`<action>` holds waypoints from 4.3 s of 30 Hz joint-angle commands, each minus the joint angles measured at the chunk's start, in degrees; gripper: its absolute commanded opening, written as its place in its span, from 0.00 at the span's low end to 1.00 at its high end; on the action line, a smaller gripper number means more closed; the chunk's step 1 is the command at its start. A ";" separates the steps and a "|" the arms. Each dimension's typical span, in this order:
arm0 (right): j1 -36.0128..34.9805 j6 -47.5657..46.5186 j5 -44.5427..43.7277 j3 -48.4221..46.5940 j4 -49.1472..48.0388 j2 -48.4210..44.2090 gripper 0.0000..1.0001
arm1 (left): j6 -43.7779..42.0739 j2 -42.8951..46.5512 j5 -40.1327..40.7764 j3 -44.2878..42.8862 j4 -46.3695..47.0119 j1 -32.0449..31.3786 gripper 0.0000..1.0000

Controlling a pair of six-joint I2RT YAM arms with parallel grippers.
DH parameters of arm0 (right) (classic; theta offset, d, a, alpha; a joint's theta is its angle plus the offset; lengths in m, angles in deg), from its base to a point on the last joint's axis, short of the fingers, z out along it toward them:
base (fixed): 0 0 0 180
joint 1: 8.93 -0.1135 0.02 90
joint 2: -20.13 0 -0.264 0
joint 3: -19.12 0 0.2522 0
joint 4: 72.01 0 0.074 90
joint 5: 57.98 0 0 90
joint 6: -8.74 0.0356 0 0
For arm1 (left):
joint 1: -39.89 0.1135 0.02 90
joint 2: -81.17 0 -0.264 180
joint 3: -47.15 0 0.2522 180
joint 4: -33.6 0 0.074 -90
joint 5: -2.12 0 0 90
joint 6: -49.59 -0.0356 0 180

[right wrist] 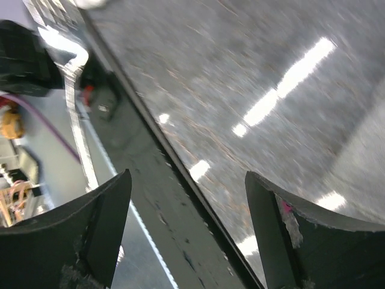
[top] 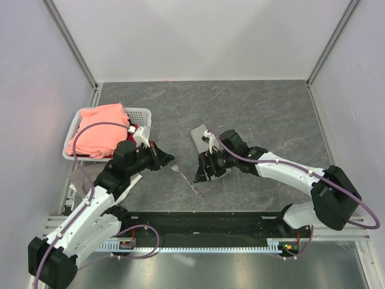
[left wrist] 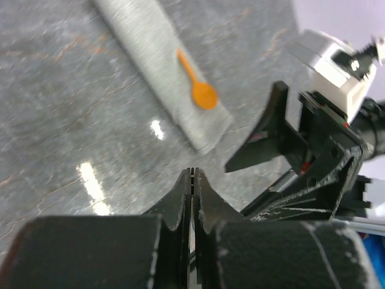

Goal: Fold the napkin into a case and place the utensils inside
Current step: Pass from the left arm to the right, then pass from the right arm to the left, then pass from the left arm to the right

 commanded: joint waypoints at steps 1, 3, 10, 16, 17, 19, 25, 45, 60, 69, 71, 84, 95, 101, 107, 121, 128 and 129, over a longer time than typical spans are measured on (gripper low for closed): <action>-1.58 2.84 9.22 -3.14 -9.36 0.92 0.82 | -1.46 2.21 -2.54 -2.65 0.14 0.21 0.02; -2.72 3.99 10.91 -2.97 -12.08 1.62 0.81 | -1.20 2.82 -2.20 -3.00 0.23 0.12 0.02; -5.10 15.50 15.22 1.69 -26.85 1.71 0.75 | -2.16 4.85 -1.41 -2.04 3.30 0.21 0.02; -4.58 12.97 5.83 1.26 -19.23 0.48 0.73 | -4.09 5.02 -7.70 -1.86 5.41 0.12 0.02; -4.40 12.00 5.03 0.30 -15.99 -0.04 0.73 | -4.53 4.68 -10.43 -1.86 7.59 0.12 0.02; -2.39 10.15 3.09 -0.06 -13.86 -2.58 0.76 | -6.63 3.89 -19.36 -2.82 8.67 0.21 0.02; 0.96 7.42 13.54 -0.76 -14.20 -5.77 0.78 | -6.39 0.20 -31.89 -3.10 10.75 0.21 0.02; -4.13 30.36 16.02 6.61 -45.06 -0.40 0.16 | 2.23 -5.88 -28.48 -3.44 21.85 -2.69 0.02; 8.52 34.14 -1.21 10.23 -38.38 -11.99 0.00 | 12.69 0.82 -23.03 7.54 22.63 -7.25 0.87; 8.61 34.50 -1.21 9.95 -38.29 -14.72 0.00 | 11.20 -7.71 -22.31 2.01 24.58 -13.06 0.37; 8.87 31.61 -1.65 9.17 -34.27 -15.95 0.04 | 8.84 -10.17 -24.16 -0.80 20.28 -13.06 0.09; 13.44 -8.48 1.50 -12.89 12.68 -9.46 0.66 | -12.70 -13.26 -30.49 -13.72 -16.11 -13.06 0.02; 13.53 -18.33 16.52 -16.77 22.44 -6.47 0.41 | -19.04 -13.08 -34.27 -15.49 -23.76 -13.06 0.02; 13.18 -18.50 17.24 -16.41 22.53 -5.76 0.39 | -20.18 -14.22 -35.85 -16.19 -25.08 -13.06 0.02; 11.95 -18.51 18.47 -16.76 22.71 -4.27 0.35 | -21.50 -15.19 -36.82 -16.89 -26.66 -13.15 0.02; 9.67 -20.09 19.26 -18.26 25.17 -1.90 0.29 | -23.61 -17.13 -36.39 -17.68 -29.92 -14.29 0.02; 7.73 -20.18 19.88 -16.59 24.82 -2.33 0.19 | -23.87 -17.12 -35.59 -19.26 -30.18 -14.38 0.02; 7.73 -20.09 19.18 -16.67 24.73 -2.59 0.11 | -24.05 -17.13 -35.59 -19.35 -30.27 -14.30 0.02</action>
